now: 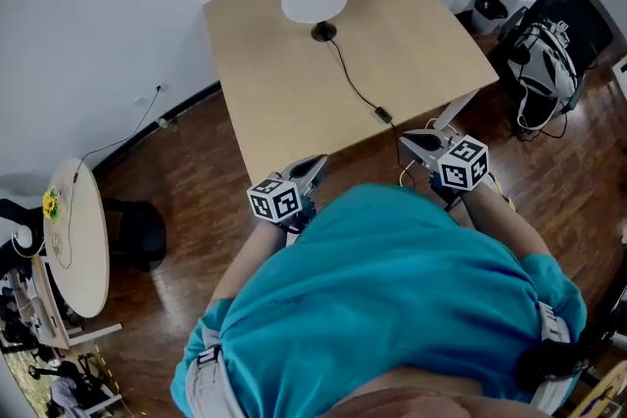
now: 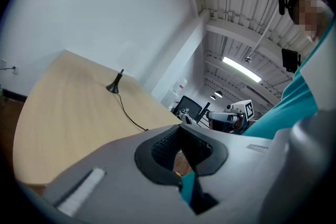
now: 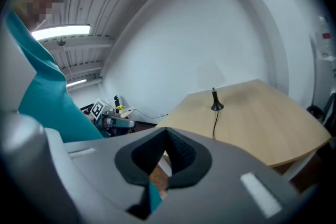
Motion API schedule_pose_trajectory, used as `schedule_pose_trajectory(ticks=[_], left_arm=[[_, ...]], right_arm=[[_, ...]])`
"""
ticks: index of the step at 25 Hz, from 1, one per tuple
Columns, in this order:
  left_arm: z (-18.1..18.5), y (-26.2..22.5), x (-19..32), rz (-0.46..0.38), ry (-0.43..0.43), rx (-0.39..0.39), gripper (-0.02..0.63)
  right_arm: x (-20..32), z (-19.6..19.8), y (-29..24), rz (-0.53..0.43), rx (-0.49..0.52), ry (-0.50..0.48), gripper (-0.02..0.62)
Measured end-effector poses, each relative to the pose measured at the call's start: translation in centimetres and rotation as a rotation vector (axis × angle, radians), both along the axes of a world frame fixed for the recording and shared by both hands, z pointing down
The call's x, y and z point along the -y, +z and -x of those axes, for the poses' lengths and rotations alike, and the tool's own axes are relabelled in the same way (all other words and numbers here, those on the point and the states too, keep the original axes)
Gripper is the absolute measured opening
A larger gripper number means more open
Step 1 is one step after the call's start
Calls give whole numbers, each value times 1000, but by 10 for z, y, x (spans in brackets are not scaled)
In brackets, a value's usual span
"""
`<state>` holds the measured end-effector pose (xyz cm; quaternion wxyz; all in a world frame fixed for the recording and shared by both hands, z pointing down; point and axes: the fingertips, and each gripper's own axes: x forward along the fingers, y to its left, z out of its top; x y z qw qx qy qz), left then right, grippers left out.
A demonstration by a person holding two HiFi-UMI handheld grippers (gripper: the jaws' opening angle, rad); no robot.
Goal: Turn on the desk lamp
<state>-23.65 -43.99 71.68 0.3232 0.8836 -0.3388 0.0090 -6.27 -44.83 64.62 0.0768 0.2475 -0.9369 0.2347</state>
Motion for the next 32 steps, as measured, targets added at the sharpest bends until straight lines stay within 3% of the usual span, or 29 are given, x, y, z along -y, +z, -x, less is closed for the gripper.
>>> schedule_pose_trajectory(ticks=[4, 7, 11, 16, 20, 25, 32], left_arm=[[7, 1, 70, 26, 123, 25, 2], [-10, 12, 128, 75, 243, 63, 0], [-85, 43, 200, 113, 419, 199, 1], [-170, 101, 258, 89, 553, 406, 2], [-208, 149, 274, 69, 641, 543, 1], [-217, 193, 272, 64, 657, 717, 2], [-214, 206, 257, 47, 677, 786, 2]], right_arm=[[43, 15, -11, 53, -23, 109, 2], [76, 20, -21, 93, -38, 193, 2], [110, -23, -24, 170, -29, 340, 2], [115, -90, -1, 261, -32, 507, 2], [108, -125, 12, 298, -25, 610, 2], [94, -158, 24, 316, -4, 678, 2], [82, -162, 25, 315, 6, 687, 2]])
